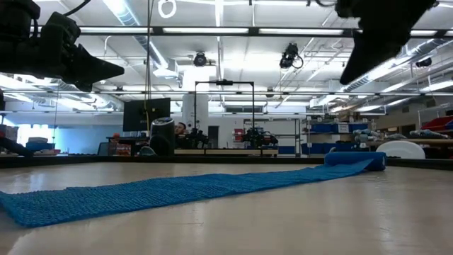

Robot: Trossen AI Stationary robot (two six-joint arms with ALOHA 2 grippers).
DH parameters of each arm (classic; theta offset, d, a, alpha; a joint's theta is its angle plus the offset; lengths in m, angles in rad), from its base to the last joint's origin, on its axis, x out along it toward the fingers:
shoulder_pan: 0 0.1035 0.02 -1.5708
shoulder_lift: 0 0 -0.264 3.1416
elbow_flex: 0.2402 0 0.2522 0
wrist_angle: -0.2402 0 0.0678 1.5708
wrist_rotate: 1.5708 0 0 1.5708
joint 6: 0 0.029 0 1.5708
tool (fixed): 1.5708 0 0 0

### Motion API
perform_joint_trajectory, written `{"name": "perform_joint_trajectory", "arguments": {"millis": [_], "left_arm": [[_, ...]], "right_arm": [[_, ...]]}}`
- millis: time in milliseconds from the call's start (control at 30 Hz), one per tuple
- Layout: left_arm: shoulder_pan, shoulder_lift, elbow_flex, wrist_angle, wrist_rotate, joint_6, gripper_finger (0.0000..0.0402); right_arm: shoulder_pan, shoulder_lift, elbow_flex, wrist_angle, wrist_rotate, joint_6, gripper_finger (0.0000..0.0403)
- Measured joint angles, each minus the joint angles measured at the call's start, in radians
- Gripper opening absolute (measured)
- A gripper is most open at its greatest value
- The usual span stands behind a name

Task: Roll bandage
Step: Roll the blue bandage

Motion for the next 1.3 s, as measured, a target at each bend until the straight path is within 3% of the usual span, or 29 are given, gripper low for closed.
{"name": "perform_joint_trajectory", "arguments": {"millis": [333,567,700,833,1000,1167,1300], "left_arm": [[0.0,0.0,0.0,0.084,0.0,0.001,0.0006],[0.0,0.0,0.0,0.113,0.009,-0.001,0.0006],[0.0,0.003,0.0,0.125,0.048,0.001,0.0009],[0.0,0.017,0.0,0.126,0.099,-0.002,0.0037],[0.0,0.065,0.0,0.124,0.118,-0.035,0.0088],[0.0,0.131,0.0,0.136,0.109,-0.055,0.0127],[0.0,0.181,0.0,0.16,0.106,-0.055,0.0132]], "right_arm": [[-0.247,-0.03,-0.18,-0.006,-0.037,0.07,0.0111],[-0.356,-0.102,-0.278,0.024,-0.11,-0.06,0.0144],[-0.415,-0.202,-0.359,0.144,-0.229,-0.174,0.0144],[-0.505,-0.279,-0.464,0.281,-0.349,-0.266,0.0145],[-0.581,-0.326,-0.536,0.358,-0.384,-0.307,0.0161],[-0.612,-0.321,-0.569,0.423,-0.477,-0.334,0.018],[-0.625,-0.293,-0.571,0.427,-0.49,-0.334,0.0184]]}}
